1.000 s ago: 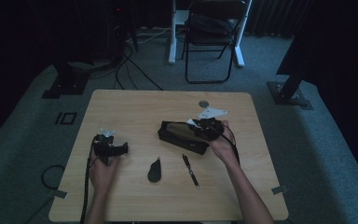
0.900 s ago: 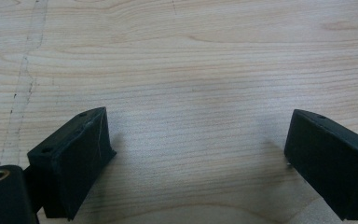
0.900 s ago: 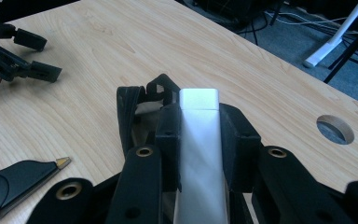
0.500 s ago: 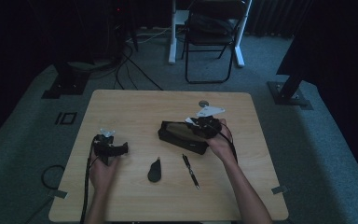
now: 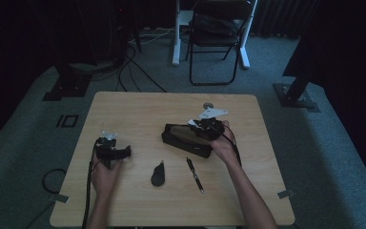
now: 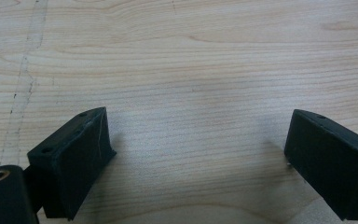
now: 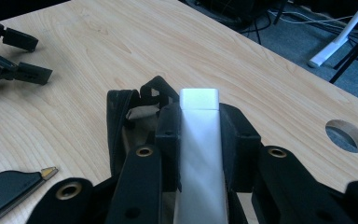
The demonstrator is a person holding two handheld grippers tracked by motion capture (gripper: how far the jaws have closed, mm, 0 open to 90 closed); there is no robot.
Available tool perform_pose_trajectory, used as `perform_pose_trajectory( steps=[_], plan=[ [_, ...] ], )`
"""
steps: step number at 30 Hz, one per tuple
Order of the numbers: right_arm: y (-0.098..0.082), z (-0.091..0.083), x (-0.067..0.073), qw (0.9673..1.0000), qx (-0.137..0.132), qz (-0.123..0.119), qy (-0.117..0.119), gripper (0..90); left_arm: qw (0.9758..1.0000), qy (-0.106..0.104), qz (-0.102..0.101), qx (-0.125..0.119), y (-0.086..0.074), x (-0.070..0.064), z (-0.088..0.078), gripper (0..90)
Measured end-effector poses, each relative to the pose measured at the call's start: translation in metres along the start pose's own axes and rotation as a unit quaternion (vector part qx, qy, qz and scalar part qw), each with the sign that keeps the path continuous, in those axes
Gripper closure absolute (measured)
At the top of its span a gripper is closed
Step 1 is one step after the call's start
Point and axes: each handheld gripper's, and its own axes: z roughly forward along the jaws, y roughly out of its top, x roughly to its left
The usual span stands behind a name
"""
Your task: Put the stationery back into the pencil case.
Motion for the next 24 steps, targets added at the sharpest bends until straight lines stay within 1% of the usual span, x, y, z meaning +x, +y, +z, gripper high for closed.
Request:
perform_pose_trajectory(
  steps=[6,11,24],
  plan=[
    [-0.001,0.005,-0.001,1.0000,0.003,-0.003,0.001,71.4,1.0000,0.000,0.000,0.000,0.000,0.000,0.000,7.2],
    [-0.002,0.010,-0.002,1.0000,0.007,0.002,0.002,71.4,1.0000,0.000,0.001,0.001,0.000,0.000,0.000,7.2],
    [-0.005,0.020,-0.003,0.9998,0.016,0.001,0.006,71.4,1.0000,0.000,0.002,0.002,0.000,0.000,0.000,7.2]
  ],
)
